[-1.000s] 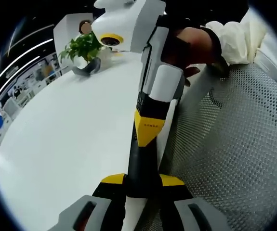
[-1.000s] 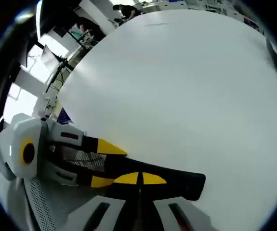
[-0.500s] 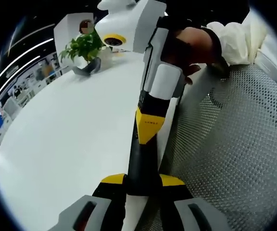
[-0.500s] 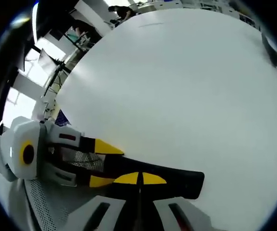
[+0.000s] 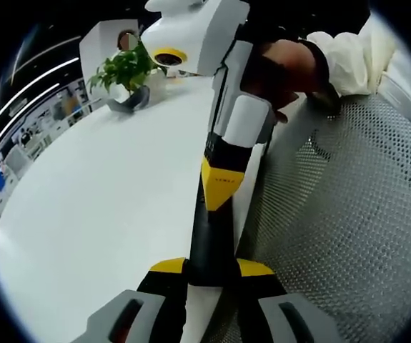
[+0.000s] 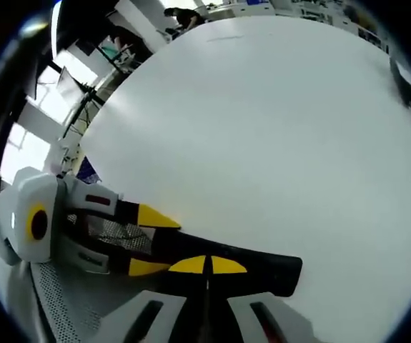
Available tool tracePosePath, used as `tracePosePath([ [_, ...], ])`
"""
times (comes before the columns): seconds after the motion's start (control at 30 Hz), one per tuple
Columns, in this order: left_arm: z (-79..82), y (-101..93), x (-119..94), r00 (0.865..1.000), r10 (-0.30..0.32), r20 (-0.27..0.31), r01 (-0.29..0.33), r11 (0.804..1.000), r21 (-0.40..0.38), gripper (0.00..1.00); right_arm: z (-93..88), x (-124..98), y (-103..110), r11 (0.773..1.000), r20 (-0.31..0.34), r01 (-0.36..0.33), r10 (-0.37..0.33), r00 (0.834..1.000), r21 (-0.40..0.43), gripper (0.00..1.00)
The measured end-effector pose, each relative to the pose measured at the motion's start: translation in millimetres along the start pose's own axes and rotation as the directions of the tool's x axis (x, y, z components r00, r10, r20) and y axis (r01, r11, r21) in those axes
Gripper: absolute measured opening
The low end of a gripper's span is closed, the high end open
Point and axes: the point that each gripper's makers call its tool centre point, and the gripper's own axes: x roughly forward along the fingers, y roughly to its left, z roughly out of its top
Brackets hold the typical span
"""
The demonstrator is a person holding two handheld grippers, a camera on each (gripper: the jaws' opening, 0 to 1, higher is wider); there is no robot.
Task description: Press the specified remote control buttons in sequence, fully releasing each button before pressing the next.
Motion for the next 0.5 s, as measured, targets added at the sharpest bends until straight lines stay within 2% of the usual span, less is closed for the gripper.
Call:
tracePosePath([
  [0.17, 0.2, -0.2, 0.3, 1.0, -0.002, 0.002, 0.002, 1.0, -0.002, 0.24, -0.7, 1.1, 1.9, 0.992, -0.006, 0.056, -0.057, 0.998, -0.109, 0.0],
  [0.5, 0.4, -0.8, 0.5, 1.0, -0.002, 0.004, 0.002, 1.0, 0.003, 0.24, -0.5, 0.4, -0.9, 0.996, -0.001, 0.037, -0.037, 0.999, -0.075, 0.0],
])
